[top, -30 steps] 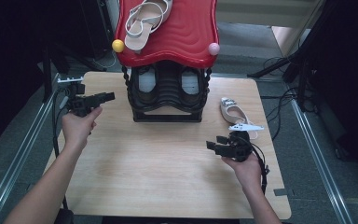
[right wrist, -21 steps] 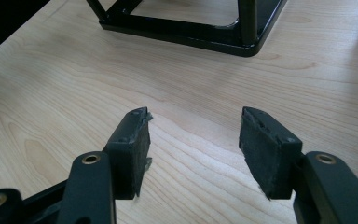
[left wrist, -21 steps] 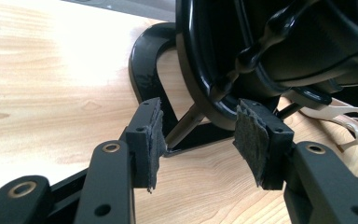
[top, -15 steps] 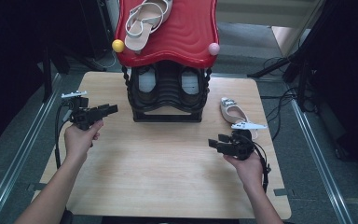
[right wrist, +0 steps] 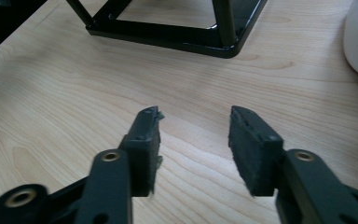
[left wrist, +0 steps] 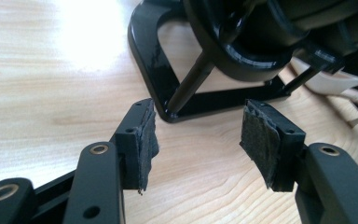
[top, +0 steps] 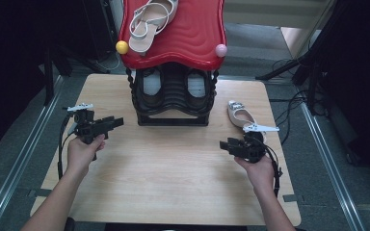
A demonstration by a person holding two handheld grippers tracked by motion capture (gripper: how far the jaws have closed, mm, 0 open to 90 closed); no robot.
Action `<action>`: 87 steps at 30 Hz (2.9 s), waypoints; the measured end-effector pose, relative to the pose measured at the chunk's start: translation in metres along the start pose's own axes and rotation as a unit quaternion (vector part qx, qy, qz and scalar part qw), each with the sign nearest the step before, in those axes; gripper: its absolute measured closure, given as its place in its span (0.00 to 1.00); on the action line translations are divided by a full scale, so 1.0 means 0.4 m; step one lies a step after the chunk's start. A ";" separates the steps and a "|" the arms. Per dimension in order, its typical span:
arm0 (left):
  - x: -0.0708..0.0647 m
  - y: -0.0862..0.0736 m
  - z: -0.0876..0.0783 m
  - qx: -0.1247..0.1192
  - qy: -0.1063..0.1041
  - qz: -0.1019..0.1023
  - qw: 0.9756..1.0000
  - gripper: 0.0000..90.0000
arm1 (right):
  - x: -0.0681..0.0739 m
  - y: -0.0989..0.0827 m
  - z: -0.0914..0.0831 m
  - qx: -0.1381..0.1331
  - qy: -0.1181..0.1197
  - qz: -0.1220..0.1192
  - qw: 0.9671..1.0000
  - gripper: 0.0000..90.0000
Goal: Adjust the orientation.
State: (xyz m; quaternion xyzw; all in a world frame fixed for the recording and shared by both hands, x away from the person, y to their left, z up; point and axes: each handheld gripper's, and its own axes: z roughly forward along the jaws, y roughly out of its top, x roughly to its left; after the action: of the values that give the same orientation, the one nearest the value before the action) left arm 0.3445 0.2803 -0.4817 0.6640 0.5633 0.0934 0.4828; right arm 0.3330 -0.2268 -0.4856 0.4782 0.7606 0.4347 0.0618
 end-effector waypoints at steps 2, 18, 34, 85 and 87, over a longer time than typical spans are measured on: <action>-0.003 -0.003 -0.002 0.006 -0.003 0.002 1.000 0.50 | -0.006 0.001 -0.003 0.001 -0.006 -0.001 1.000 0.70; -0.002 -0.004 -0.007 -0.003 -0.010 -0.006 1.000 0.47 | -0.103 0.046 -0.041 -0.002 -0.042 0.040 0.998 1.00; -0.001 -0.003 -0.016 -0.005 -0.013 -0.005 1.000 0.47 | -0.190 0.131 -0.091 -0.039 -0.086 0.056 0.994 1.00; 0.023 -0.010 -0.018 -0.014 -0.028 -0.042 0.999 0.46 | -0.152 0.151 0.001 -0.041 -0.091 0.062 0.993 0.76; 0.022 -0.010 -0.017 -0.013 -0.029 -0.041 0.999 0.46 | -0.149 0.149 0.020 -0.031 -0.090 0.064 0.993 0.75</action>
State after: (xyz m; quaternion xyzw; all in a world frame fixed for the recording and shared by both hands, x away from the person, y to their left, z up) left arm 0.3403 0.2909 -0.4851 0.6362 0.5746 0.0616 0.5112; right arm 0.4089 -0.2587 -0.4667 0.5611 0.7058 0.4164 0.1169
